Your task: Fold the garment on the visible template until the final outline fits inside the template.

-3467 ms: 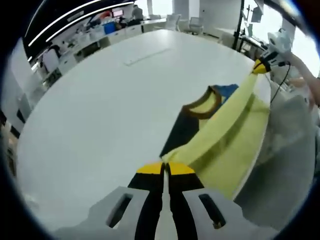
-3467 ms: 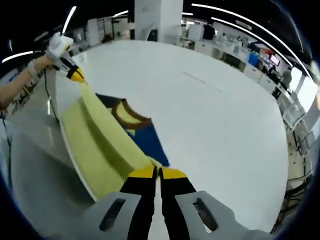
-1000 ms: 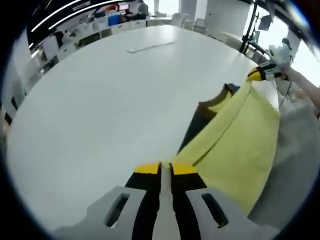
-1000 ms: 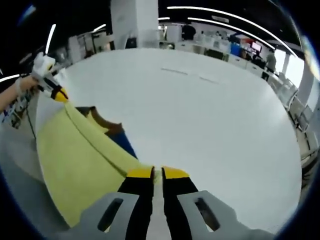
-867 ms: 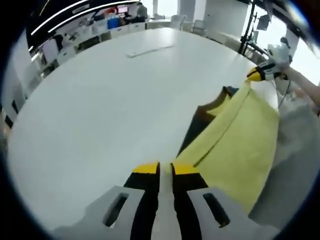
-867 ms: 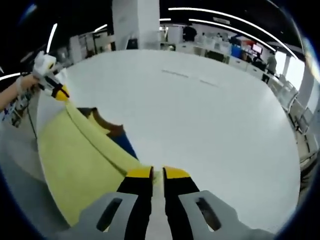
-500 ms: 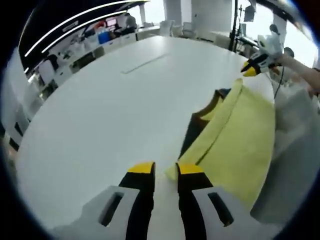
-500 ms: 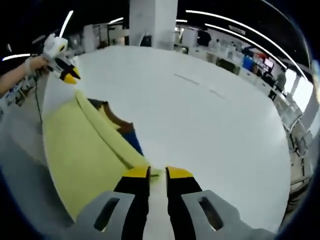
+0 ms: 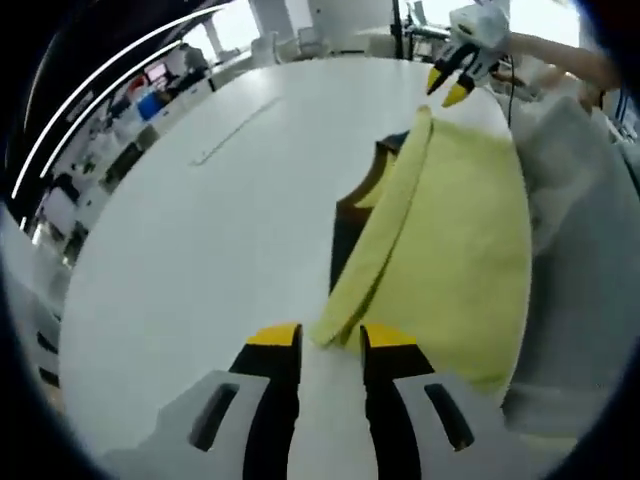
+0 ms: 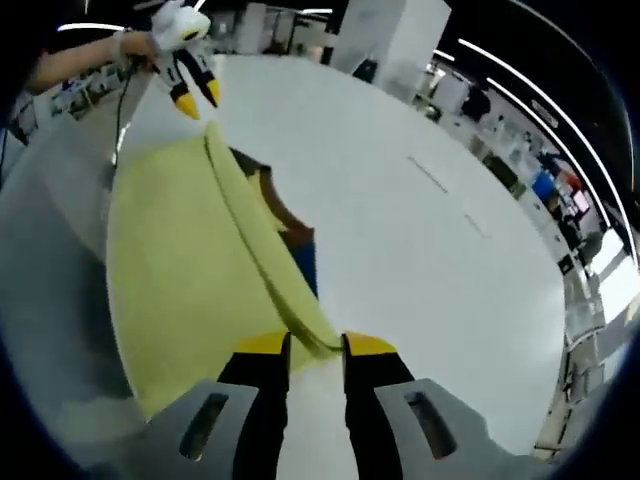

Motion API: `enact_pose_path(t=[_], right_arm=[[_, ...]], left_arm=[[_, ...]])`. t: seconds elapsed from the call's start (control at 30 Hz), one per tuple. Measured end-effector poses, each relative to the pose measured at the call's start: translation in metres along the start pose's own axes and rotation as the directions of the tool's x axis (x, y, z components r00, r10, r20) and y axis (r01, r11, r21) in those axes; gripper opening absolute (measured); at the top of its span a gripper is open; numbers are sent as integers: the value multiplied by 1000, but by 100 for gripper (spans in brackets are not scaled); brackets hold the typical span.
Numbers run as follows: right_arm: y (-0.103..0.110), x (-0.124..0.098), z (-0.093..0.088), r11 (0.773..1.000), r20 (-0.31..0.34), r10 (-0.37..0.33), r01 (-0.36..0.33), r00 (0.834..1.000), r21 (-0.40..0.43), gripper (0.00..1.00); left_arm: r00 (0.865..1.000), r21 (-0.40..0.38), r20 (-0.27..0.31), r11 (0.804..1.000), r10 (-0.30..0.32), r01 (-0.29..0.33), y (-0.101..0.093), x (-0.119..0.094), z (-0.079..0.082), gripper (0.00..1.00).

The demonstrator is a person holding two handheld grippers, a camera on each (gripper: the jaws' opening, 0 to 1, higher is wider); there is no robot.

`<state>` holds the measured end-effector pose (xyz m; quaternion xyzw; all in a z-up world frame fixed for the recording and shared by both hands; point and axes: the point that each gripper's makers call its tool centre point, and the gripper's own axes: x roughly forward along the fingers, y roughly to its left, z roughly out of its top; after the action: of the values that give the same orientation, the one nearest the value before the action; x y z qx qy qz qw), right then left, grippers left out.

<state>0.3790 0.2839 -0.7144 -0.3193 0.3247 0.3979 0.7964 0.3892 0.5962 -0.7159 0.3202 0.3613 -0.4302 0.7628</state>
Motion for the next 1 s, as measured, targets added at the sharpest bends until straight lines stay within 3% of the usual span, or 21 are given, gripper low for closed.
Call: enact_pose_path(t=[0.17,0.33,1.0], right_arm=[[2,5,-1,1000,-7,8,-9,1000,-22,21],[4,13,-10,999,-16,38,-38,999,1,22],[-10,31,-30,999,-78,6,-9,997,-35,16]], left_arm=[[999,36,-40,999,11,-9,1,7,-7,18],[1000,17,-31,1000,-1,2,1,11,-8,16],[998,21,-62,1000,8,-7,2,24,-19,13]])
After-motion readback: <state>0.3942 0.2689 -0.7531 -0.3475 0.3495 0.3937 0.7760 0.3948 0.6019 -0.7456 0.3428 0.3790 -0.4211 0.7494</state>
